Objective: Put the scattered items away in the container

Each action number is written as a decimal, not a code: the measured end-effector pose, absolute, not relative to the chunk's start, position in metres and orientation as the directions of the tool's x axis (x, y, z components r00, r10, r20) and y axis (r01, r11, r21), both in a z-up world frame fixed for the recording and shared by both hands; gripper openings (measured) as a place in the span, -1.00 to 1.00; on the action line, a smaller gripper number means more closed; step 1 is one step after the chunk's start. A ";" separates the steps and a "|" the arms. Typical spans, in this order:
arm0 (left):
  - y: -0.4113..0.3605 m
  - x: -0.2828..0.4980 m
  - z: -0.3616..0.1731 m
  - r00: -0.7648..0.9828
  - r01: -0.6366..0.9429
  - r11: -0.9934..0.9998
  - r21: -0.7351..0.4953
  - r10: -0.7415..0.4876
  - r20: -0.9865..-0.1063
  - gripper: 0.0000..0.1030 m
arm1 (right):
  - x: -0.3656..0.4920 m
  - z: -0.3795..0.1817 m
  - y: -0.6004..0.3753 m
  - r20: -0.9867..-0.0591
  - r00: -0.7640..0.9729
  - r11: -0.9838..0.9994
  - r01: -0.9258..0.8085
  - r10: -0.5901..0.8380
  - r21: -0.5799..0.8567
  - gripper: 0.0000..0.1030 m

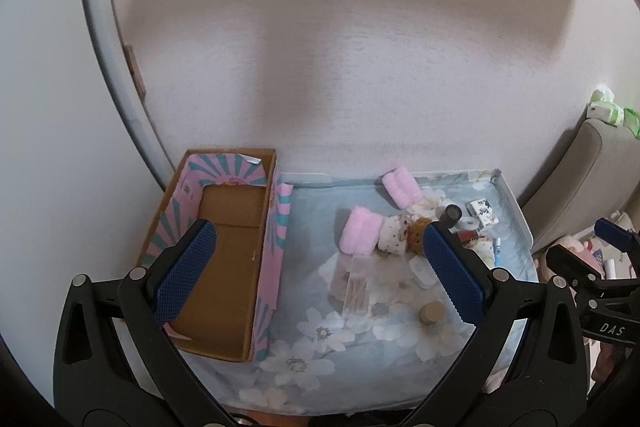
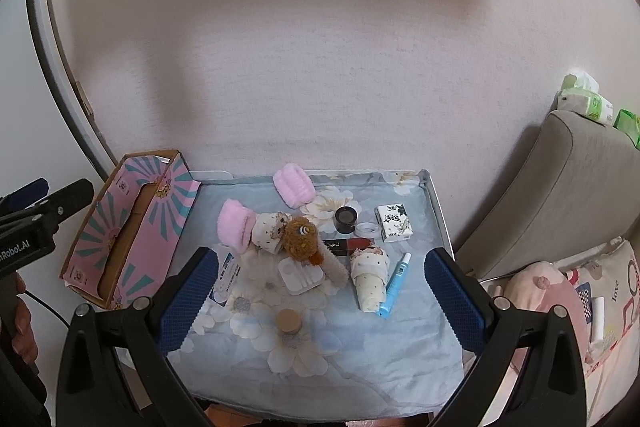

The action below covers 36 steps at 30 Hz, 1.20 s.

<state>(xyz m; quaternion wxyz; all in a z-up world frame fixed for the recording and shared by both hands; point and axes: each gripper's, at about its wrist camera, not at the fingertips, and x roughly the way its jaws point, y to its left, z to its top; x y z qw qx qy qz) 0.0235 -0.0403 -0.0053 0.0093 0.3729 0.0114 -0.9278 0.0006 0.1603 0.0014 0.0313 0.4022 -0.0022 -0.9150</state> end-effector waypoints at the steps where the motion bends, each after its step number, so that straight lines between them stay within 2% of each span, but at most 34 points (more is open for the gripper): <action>1: -0.040 0.023 -0.006 -0.720 0.024 -1.000 -0.014 -0.008 -0.694 0.99 | 0.001 0.002 0.161 -0.735 -0.675 -0.998 0.054 -0.057 0.028 0.99; 15: -0.030 0.014 -0.009 -0.716 0.001 -1.000 -0.002 0.001 -0.698 0.99 | -0.005 0.004 0.182 -0.728 -0.685 -0.999 0.014 -0.035 0.035 0.99; 21: -0.023 0.003 -0.003 -0.729 -0.035 -0.998 0.050 -0.008 -0.684 0.99 | -0.017 0.016 0.208 -0.696 -0.717 -0.999 0.010 -0.033 0.037 0.99; 24: -0.022 -0.003 -0.005 -0.723 -0.050 -0.998 0.033 0.013 -0.691 0.99 | -0.021 0.015 0.220 -0.691 -0.722 -0.999 0.005 -0.032 0.041 0.99; 32: -0.010 -0.017 -0.079 -0.609 -0.079 -0.997 -0.007 0.054 -0.791 0.99 | -0.034 -0.055 0.225 -0.782 -0.620 -0.998 0.031 -0.064 0.057 0.99; 36: 0.002 -0.025 -0.128 -0.545 -0.112 -0.994 -0.014 0.073 -0.835 0.99 | -0.045 -0.099 0.224 -0.818 -0.573 -0.996 0.083 -0.036 -0.014 0.99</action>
